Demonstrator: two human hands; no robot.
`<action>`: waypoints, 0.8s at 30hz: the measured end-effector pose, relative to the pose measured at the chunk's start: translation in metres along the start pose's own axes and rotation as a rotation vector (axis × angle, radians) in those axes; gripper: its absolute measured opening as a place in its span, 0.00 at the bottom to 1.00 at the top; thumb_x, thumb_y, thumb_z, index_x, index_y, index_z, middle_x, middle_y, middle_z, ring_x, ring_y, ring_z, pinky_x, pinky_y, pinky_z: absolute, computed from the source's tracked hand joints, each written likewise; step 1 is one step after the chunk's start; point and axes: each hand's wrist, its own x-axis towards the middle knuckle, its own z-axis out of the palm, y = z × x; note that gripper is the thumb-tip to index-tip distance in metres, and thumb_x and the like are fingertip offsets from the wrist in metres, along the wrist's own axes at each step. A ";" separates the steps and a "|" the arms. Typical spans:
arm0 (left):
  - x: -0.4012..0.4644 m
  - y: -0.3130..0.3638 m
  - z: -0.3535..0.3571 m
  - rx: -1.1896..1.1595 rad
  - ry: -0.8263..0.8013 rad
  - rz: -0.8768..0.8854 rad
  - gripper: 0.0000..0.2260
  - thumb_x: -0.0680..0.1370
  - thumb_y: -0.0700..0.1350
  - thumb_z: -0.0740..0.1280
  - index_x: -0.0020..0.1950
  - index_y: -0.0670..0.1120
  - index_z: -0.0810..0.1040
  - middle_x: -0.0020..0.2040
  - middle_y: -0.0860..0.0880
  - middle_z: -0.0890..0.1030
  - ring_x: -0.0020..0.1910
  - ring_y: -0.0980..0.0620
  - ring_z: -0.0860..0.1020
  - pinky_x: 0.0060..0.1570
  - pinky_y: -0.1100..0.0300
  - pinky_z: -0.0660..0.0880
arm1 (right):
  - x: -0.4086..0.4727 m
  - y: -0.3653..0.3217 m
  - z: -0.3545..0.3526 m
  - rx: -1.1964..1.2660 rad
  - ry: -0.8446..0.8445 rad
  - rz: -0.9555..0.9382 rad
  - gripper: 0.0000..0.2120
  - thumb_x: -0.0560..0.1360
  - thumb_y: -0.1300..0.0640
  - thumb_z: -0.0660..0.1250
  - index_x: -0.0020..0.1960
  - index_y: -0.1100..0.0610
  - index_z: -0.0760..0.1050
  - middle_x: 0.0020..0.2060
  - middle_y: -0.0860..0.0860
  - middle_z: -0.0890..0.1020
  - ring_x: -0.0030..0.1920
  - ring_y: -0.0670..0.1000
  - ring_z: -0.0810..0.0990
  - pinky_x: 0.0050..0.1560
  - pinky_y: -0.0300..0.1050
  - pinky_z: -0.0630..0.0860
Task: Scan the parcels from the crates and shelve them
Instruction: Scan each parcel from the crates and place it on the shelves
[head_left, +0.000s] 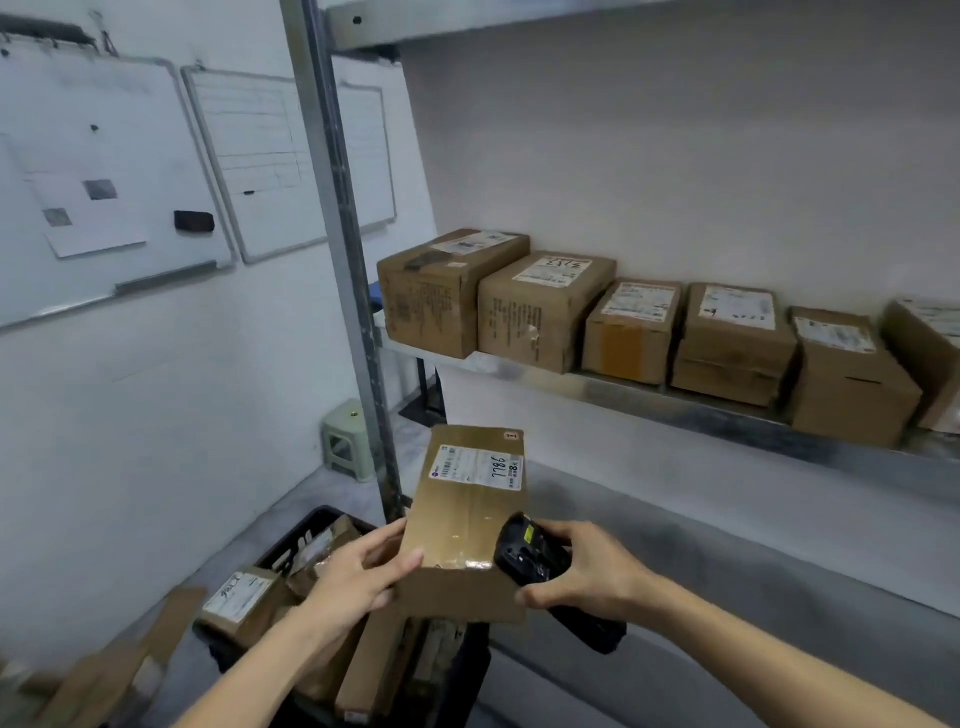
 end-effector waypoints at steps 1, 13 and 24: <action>0.013 -0.006 -0.001 -0.005 0.006 -0.002 0.26 0.69 0.54 0.80 0.66 0.61 0.77 0.67 0.52 0.77 0.55 0.52 0.76 0.54 0.53 0.73 | 0.012 0.008 0.003 0.011 0.002 0.019 0.24 0.65 0.45 0.81 0.58 0.48 0.82 0.47 0.50 0.87 0.44 0.49 0.86 0.47 0.47 0.85; 0.140 -0.068 -0.042 0.069 -0.037 -0.078 0.20 0.77 0.50 0.72 0.68 0.56 0.74 0.49 0.63 0.85 0.49 0.61 0.84 0.43 0.65 0.80 | 0.127 0.064 0.067 0.110 0.063 0.116 0.24 0.65 0.49 0.83 0.52 0.32 0.75 0.46 0.37 0.84 0.45 0.35 0.82 0.45 0.30 0.77; 0.227 -0.107 -0.085 0.128 -0.149 -0.095 0.19 0.79 0.48 0.71 0.69 0.58 0.75 0.60 0.51 0.84 0.54 0.51 0.84 0.55 0.53 0.80 | 0.206 0.090 0.113 0.113 0.107 0.175 0.19 0.66 0.49 0.84 0.49 0.38 0.78 0.46 0.40 0.86 0.45 0.35 0.83 0.47 0.38 0.81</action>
